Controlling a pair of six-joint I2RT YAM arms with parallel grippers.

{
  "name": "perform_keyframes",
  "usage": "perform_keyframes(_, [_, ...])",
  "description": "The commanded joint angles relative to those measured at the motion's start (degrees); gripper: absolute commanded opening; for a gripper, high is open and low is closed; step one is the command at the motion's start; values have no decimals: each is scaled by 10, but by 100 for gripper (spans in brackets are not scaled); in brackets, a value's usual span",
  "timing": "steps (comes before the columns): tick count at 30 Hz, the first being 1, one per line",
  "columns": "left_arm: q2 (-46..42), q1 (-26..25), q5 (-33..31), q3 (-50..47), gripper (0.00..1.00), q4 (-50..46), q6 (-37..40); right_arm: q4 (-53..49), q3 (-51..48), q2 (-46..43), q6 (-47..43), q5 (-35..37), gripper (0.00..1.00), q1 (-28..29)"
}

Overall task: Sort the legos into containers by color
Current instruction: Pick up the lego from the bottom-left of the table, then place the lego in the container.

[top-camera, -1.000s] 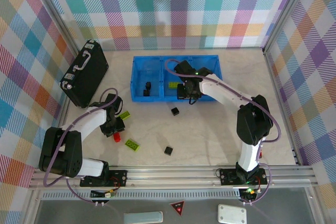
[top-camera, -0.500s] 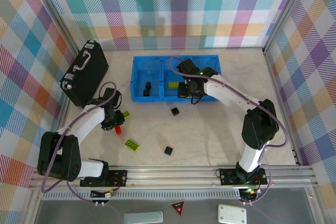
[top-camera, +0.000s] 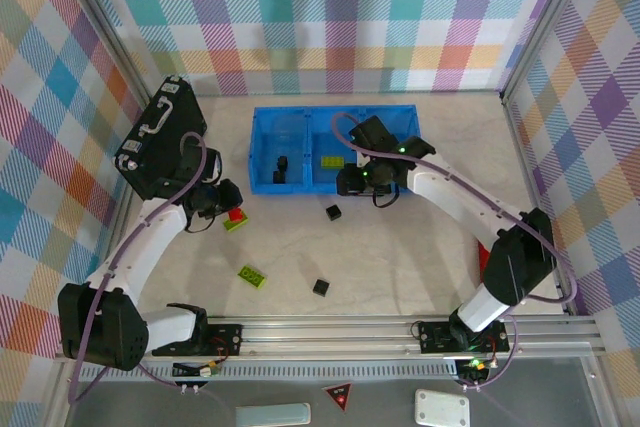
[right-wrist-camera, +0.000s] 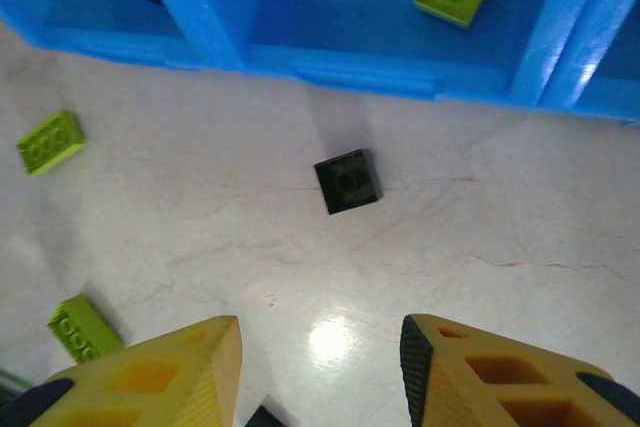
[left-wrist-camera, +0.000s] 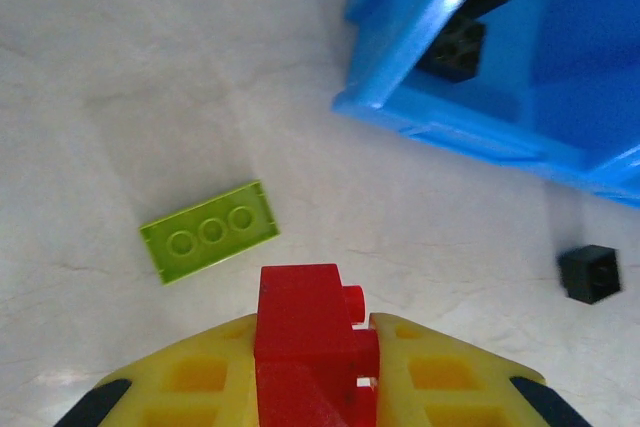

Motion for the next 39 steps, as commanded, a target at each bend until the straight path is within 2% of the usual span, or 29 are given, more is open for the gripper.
perform_keyframes(1, [-7,-1,56,17,24,35,-8,24,-11,-33,-4,-45,48,1])
perform_keyframes(10, [5,-17,104,42,24,86,-37,79,-61,-77,25,-101,48,6])
perform_keyframes(25, [41,-99,102,103,24,118,-81,173,-109,-94,52,-183,52,32])
perform_keyframes(35, [72,-140,117,142,24,120,-91,240,-109,-72,68,-241,63,48])
perform_keyframes(39, [71,-151,133,147,24,121,-99,264,-108,-64,77,-257,64,50])
